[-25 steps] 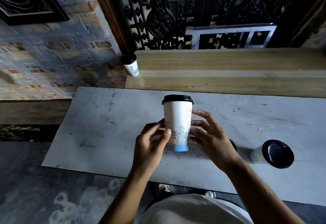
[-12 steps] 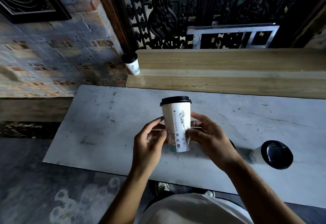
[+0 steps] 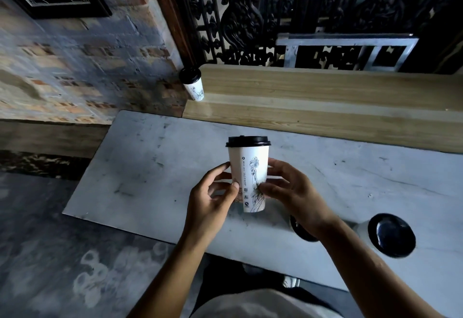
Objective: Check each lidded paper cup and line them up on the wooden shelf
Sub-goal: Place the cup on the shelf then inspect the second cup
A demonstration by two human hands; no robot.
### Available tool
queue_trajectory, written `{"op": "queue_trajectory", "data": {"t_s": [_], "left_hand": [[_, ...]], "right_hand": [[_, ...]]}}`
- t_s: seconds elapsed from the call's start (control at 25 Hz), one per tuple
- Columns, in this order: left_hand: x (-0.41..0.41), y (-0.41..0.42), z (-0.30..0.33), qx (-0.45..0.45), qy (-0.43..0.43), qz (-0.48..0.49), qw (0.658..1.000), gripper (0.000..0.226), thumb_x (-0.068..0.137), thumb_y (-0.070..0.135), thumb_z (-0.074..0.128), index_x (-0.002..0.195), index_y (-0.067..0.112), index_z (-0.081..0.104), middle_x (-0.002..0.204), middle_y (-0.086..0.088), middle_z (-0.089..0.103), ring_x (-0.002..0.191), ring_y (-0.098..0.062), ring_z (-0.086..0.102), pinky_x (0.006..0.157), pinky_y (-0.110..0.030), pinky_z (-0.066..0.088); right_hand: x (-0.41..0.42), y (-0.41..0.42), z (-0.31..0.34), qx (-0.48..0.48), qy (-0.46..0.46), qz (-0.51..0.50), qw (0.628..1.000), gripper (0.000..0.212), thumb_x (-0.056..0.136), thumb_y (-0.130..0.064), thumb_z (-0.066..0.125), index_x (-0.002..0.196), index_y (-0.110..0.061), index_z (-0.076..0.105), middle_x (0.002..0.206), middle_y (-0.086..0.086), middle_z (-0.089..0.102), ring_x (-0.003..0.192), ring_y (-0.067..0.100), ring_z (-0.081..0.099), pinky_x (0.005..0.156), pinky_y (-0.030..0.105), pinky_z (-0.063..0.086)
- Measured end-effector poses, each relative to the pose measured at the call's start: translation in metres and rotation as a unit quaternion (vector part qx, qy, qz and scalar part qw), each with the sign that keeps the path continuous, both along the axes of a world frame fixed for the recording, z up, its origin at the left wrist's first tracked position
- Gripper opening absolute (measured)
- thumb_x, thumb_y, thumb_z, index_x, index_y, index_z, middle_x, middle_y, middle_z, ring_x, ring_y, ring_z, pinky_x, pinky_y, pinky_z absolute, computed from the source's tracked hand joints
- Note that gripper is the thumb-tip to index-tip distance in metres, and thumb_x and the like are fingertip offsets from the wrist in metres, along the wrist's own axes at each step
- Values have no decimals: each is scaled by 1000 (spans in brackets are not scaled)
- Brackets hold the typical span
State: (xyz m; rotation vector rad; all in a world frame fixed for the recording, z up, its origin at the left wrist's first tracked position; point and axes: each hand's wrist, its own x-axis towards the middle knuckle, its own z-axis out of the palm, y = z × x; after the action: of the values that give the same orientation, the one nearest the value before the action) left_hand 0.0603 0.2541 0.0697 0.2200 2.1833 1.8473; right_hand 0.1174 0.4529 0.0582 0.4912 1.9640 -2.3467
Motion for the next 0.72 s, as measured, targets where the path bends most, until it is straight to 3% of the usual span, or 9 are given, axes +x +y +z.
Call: {"op": "queue_trajectory", "data": {"t_s": [0.12,0.28,0.4,0.48,0.56,0.6,0.64,0.72], "left_hand": [[-21,7,-10,-29,5,-12,1000,46,90,9,75,125,36,64,105,16,79,94,-2,75,79,-14,57],[-84,28,-35,-51,-34,-59,996,63,74,35,79,129,51,53,123,6,73,114,-6,70,88,-22,59],[-151,52,-63,-50,-41,-58,996,65,66,34,80,120,54,49,120,2,72,111,-9,71,93,-31,60],[-208,69,-89,-45,-38,-60,996,67,70,21,77,125,45,48,122,-1,69,111,-14,70,96,-35,59],[-267,87,-119,-48,-34,-60,996,67,78,4,74,137,25,48,123,-4,67,107,-17,71,96,-38,59],[-295,96,-135,-48,-39,-64,996,65,82,-5,72,140,13,48,121,-4,67,104,-14,72,94,-37,60],[-320,104,-148,-45,-44,-67,996,63,84,-14,69,141,3,48,117,-3,67,99,-7,73,90,-31,61],[-364,120,-173,-44,-35,-68,996,61,82,-25,64,138,-6,48,109,5,65,91,10,70,82,-15,58]], "right_hand": [[-30,15,-6,90,-8,59,994,43,86,-7,81,119,-32,72,117,-3,80,107,13,75,95,33,61],[-94,36,-29,155,-56,48,985,62,79,-5,87,127,-31,58,120,6,73,107,23,74,91,39,62],[-157,52,-50,195,-58,36,978,70,73,-15,90,126,-40,50,116,0,73,99,13,77,84,40,64],[-208,60,-71,226,-58,10,972,72,69,-20,86,128,-34,49,114,-4,75,94,10,78,81,41,64],[-268,66,-98,256,-48,-14,966,75,70,-16,86,134,-23,49,119,2,74,98,19,79,85,47,64],[-296,70,-113,268,-39,-22,962,74,72,-10,87,136,-18,51,122,4,73,98,19,78,85,41,65],[-320,74,-126,285,-29,-28,958,70,74,-6,86,136,-14,53,124,6,73,96,14,77,80,27,65],[-360,80,-151,315,-17,-41,948,63,78,-4,82,135,-9,56,128,6,72,89,-4,71,66,2,53]]}}
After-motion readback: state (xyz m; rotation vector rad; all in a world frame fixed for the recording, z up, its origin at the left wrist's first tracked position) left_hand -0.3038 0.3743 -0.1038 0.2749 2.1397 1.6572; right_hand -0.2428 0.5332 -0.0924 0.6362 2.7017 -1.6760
